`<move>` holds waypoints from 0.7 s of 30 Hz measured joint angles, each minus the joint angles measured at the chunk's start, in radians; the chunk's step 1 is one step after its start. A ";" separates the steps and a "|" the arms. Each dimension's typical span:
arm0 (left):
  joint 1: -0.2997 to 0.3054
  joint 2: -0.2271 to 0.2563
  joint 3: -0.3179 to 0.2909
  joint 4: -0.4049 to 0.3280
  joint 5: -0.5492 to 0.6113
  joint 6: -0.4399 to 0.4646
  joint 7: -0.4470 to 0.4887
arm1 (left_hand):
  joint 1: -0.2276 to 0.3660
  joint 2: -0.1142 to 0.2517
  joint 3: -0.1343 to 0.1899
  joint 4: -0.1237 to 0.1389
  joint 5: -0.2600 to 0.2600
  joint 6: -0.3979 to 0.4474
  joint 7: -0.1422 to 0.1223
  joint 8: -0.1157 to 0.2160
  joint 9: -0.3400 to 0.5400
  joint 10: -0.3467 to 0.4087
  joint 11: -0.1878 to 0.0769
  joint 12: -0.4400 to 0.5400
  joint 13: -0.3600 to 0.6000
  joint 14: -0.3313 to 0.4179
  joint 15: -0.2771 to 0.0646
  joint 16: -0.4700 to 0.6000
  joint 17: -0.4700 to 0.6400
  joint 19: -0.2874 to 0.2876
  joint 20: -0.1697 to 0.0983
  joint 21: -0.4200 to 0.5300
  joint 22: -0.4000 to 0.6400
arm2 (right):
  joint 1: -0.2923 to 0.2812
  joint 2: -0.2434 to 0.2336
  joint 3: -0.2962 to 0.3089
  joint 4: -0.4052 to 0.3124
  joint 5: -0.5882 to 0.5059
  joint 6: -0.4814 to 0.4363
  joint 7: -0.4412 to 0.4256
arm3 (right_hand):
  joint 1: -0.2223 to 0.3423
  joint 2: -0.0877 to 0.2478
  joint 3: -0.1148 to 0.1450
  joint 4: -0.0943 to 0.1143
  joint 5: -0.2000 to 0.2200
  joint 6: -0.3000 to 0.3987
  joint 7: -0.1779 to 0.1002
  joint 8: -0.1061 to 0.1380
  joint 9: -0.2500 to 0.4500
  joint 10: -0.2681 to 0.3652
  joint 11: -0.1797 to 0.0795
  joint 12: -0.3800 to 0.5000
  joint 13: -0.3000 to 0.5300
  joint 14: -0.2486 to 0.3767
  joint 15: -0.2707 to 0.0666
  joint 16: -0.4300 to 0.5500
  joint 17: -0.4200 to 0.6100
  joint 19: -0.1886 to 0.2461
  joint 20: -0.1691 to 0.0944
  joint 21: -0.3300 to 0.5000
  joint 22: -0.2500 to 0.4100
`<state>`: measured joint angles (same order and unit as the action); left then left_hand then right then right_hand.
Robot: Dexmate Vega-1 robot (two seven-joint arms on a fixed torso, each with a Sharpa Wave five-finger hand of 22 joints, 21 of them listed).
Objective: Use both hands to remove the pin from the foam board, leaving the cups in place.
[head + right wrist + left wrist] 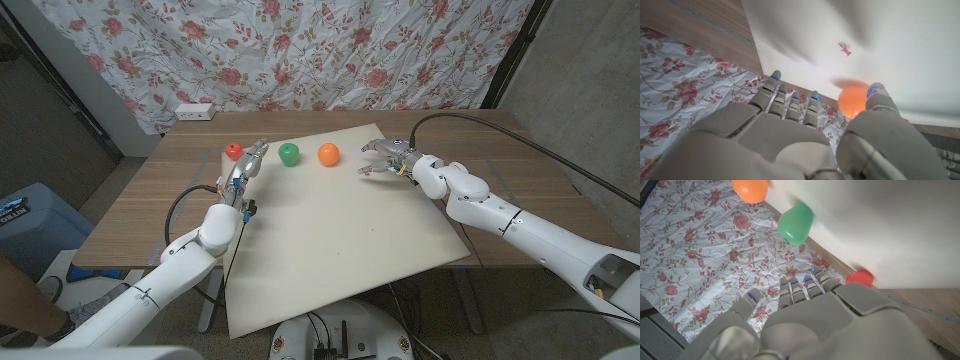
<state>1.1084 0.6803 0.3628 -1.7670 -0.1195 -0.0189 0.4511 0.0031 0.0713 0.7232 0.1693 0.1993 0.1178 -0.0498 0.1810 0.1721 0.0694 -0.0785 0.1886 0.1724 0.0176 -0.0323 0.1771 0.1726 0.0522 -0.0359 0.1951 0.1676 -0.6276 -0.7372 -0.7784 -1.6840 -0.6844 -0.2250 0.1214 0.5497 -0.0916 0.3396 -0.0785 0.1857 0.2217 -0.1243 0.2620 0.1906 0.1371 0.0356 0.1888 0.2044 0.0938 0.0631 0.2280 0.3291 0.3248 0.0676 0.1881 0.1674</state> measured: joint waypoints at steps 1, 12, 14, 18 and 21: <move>-0.002 -0.001 0.000 0.003 -0.003 -0.003 -0.003 | 0.000 0.000 0.000 0.000 0.000 0.000 0.000 0.000 0.000 0.000 0.000 0.000 0.000 -0.002 -0.002 0.000 0.000 0.000 0.000 0.000 0.000 | -0.002 -0.001 0.003 0.002 0.004 0.001 -0.002 | -0.005 0.005 -0.003 0.003 0.000 -0.006 0.000 -0.004 -0.002 0.000 0.000 0.000 0.000 -0.001 0.001 0.000 0.000 0.000 0.000 0.000 0.000; -0.039 -0.030 0.006 0.078 -0.028 -0.058 -0.015 | 0.000 0.000 0.004 -0.004 0.000 0.000 0.000 0.000 0.000 0.000 0.000 0.000 0.000 -0.004 -0.004 0.000 -0.005 0.000 0.000 0.000 0.000 | -0.018 -0.007 0.032 0.027 0.092 0.037 -0.075 | -0.036 0.036 -0.008 0.008 0.000 -0.015 0.005 -0.022 -0.005 0.006 -0.006 0.008 -0.005 0.012 -0.012 0.000 -0.004 0.028 -0.043 0.005 0.000; -0.044 -0.036 0.007 0.091 -0.032 -0.070 -0.015 | 0.000 0.000 0.004 -0.004 0.000 0.000 0.000 0.000 0.000 0.000 0.000 0.000 0.000 -0.003 -0.004 0.000 -0.005 0.000 0.000 0.000 0.000 | -0.020 -0.005 0.038 0.037 0.107 0.043 -0.086 | -0.035 0.035 -0.008 0.008 0.000 -0.015 0.004 -0.024 -0.007 0.013 -0.013 0.011 -0.005 0.021 -0.021 0.000 -0.008 0.036 -0.049 0.005 0.000; -0.054 -0.046 0.010 0.116 -0.036 -0.089 -0.014 | 0.000 0.000 0.006 -0.006 0.000 0.000 0.000 0.000 0.000 0.000 0.000 0.000 0.000 -0.003 -0.004 0.000 -0.005 0.000 0.000 0.000 0.000 | -0.023 0.000 0.048 0.050 0.143 0.060 -0.111 | -0.035 0.035 -0.008 0.008 0.000 -0.015 0.005 -0.031 -0.009 0.024 -0.016 0.012 -0.007 0.024 -0.031 0.000 -0.012 0.043 -0.050 0.005 0.000; -0.061 -0.053 0.011 0.134 -0.039 -0.104 -0.013 | 0.000 0.000 0.007 -0.007 0.000 0.000 0.000 0.000 0.000 0.000 0.000 0.000 0.000 -0.003 -0.004 0.000 -0.005 0.000 0.000 0.000 0.000 | -0.029 0.005 0.057 0.058 0.170 0.071 -0.131 | -0.040 0.041 -0.008 0.008 0.000 -0.009 0.010 -0.031 -0.009 0.031 -0.016 0.012 -0.009 0.028 -0.035 0.000 -0.014 0.047 -0.053 0.005 0.000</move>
